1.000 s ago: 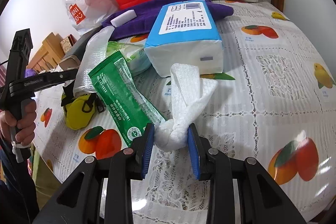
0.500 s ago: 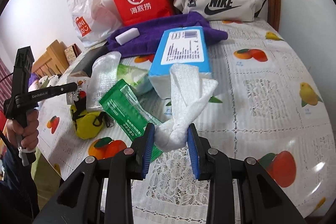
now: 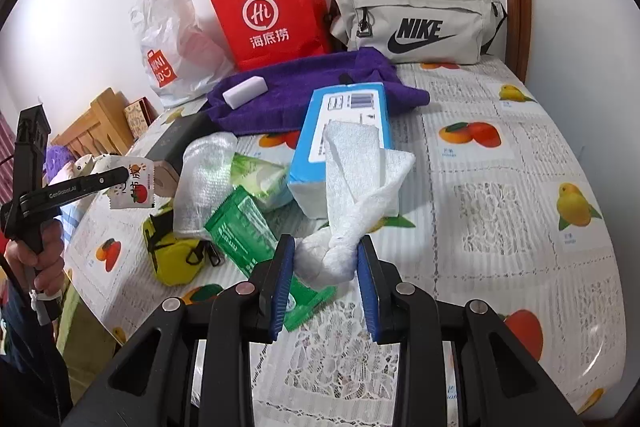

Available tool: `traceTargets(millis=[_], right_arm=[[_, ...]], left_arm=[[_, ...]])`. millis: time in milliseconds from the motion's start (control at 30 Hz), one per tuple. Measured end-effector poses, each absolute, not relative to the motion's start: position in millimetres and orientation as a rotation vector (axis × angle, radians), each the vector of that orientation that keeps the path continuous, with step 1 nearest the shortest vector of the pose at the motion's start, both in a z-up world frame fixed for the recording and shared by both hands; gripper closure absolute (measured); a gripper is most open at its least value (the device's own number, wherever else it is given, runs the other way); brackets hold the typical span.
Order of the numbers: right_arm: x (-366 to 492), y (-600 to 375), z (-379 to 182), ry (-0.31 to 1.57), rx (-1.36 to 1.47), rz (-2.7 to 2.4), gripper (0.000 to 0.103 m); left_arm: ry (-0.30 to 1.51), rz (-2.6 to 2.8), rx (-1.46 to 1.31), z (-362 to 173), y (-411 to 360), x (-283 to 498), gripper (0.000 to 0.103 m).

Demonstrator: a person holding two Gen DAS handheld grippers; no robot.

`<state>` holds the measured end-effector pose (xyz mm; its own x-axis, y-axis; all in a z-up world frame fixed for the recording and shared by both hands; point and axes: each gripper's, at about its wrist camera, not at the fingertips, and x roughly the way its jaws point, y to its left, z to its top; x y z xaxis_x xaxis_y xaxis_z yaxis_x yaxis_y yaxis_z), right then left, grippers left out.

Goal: Organize soft objects
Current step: 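Carry the white cloth with the right gripper toward the purple towel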

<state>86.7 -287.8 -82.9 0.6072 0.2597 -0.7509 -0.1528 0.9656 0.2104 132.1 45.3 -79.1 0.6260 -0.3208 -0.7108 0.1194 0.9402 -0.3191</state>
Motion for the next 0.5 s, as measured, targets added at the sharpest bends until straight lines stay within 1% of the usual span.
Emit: traceTargets(millis=[500], right_arm=[[118.7, -280.0, -60.6, 0.874, 0.092, 0.239, 0.072]], left_arm=[[0.821, -0.215, -0.231, -48.9, 52.8, 141.4, 0.099]])
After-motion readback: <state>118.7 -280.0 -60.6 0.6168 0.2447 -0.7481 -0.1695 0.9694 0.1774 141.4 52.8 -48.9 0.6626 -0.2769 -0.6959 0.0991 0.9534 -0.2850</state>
